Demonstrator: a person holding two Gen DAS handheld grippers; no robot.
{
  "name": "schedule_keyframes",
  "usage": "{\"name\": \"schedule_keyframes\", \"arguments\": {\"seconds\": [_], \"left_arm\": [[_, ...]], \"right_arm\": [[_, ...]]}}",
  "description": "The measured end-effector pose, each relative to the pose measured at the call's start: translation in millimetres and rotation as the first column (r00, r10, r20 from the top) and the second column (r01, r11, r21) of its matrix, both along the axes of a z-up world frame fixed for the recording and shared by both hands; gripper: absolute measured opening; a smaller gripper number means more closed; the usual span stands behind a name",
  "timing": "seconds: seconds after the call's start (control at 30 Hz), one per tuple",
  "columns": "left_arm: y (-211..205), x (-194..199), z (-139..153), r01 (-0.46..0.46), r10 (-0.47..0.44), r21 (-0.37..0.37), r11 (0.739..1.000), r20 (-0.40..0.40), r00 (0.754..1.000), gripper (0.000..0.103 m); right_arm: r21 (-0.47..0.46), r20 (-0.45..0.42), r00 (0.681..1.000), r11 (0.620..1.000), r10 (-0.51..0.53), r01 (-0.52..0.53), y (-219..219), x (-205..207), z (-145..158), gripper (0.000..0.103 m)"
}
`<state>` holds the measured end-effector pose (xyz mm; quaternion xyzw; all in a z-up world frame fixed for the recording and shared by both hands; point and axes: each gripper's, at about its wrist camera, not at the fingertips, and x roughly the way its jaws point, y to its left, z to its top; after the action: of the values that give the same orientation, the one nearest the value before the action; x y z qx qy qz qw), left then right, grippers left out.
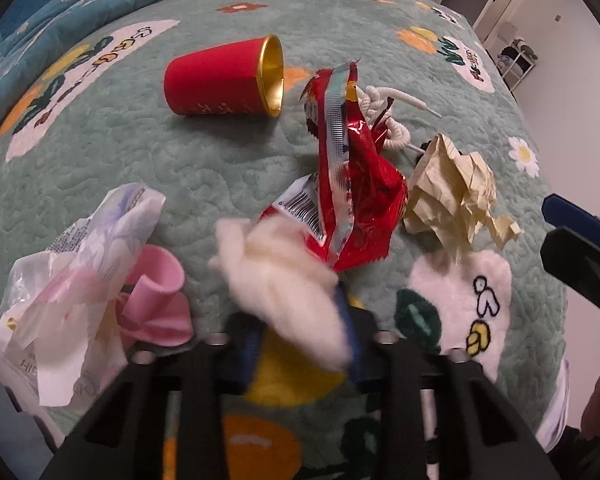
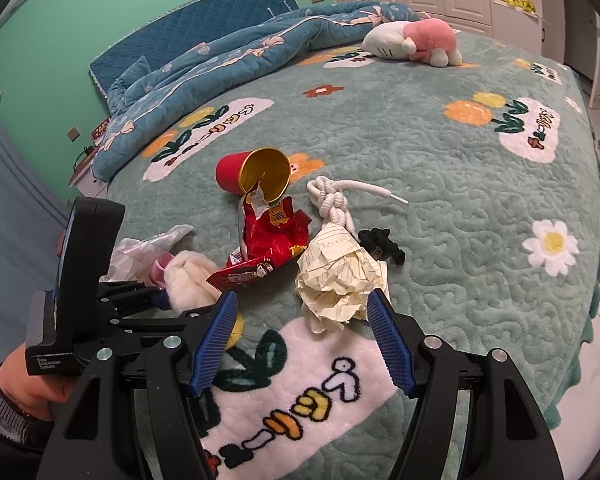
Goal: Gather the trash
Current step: 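Grasp the white cotton wad with the left tool while the right tool grasps crumpled paper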
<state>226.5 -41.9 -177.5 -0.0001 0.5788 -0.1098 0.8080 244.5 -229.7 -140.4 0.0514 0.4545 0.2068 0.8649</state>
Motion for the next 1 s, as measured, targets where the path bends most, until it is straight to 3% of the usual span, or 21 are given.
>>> {"name": "schedule_keyframes", "arguments": {"seconds": [0.1,0.33,0.8,0.83,0.87,1.0], "left_arm": [[1.2,-5.7,6.2,0.004,-0.004,-0.007,1.0,0.013,1.0,0.017],[4.3,-10.7,16.6,0.007,-0.007,-0.004,1.0,0.027,1.0,0.017],[0.2,4.2,6.8,0.02,-0.02,-0.007,1.0,0.001,1.0,0.017],[0.6,5.3,5.7,0.019,-0.019,-0.007,1.0,-0.002,1.0,0.017],[0.7,5.9,5.0,0.018,-0.018,-0.006,1.0,-0.004,1.0,0.017],[1.7,5.8,4.0,0.018,-0.018,-0.005,1.0,-0.005,1.0,0.017]], "right_arm": [[-0.003,0.003,1.0,1.0,0.001,-0.001,-0.5,-0.3,-0.5,0.068],[-0.027,-0.003,1.0,1.0,-0.002,0.002,-2.2,3.2,-8.6,0.068],[-0.063,-0.06,0.998,0.998,0.023,-0.027,3.4,50.9,-47.7,0.067],[-0.058,-0.066,0.997,0.998,0.03,-0.034,5.2,52.3,-50.5,0.064],[-0.059,-0.076,0.996,0.997,0.039,-0.044,6.7,54.3,-54.6,0.049],[-0.078,-0.05,0.997,0.995,0.055,-0.059,8.6,48.5,-53.6,0.038]]}}
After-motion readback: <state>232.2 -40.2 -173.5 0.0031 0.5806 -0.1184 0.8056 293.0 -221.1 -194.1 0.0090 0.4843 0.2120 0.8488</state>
